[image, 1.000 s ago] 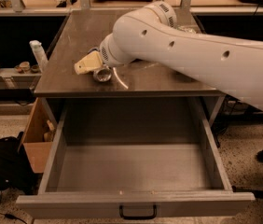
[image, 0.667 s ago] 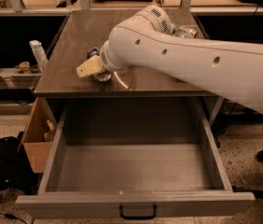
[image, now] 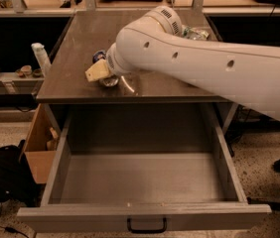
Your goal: Place pepsi can into top drawer
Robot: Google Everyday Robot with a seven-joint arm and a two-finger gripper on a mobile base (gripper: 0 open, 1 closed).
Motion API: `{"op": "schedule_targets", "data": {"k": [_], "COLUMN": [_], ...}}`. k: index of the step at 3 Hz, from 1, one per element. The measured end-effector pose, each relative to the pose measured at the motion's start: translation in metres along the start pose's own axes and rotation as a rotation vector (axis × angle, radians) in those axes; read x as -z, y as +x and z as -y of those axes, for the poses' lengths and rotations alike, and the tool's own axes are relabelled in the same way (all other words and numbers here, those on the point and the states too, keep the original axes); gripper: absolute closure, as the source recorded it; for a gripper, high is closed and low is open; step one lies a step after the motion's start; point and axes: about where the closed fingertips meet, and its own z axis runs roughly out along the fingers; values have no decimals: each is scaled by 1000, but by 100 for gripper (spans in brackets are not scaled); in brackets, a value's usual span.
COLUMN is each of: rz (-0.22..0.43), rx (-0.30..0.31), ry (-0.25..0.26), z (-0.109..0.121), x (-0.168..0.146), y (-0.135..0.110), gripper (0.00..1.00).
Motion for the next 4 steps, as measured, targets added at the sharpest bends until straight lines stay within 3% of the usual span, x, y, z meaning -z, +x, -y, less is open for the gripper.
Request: {"op": "schedule_targets", "data": {"k": [3,4], "rz": [0,0], "rx": [0,0], "ry": [0,0], "z": [0,0], "x": [0,0], "y": [0,0], "gripper": [93,100]}}
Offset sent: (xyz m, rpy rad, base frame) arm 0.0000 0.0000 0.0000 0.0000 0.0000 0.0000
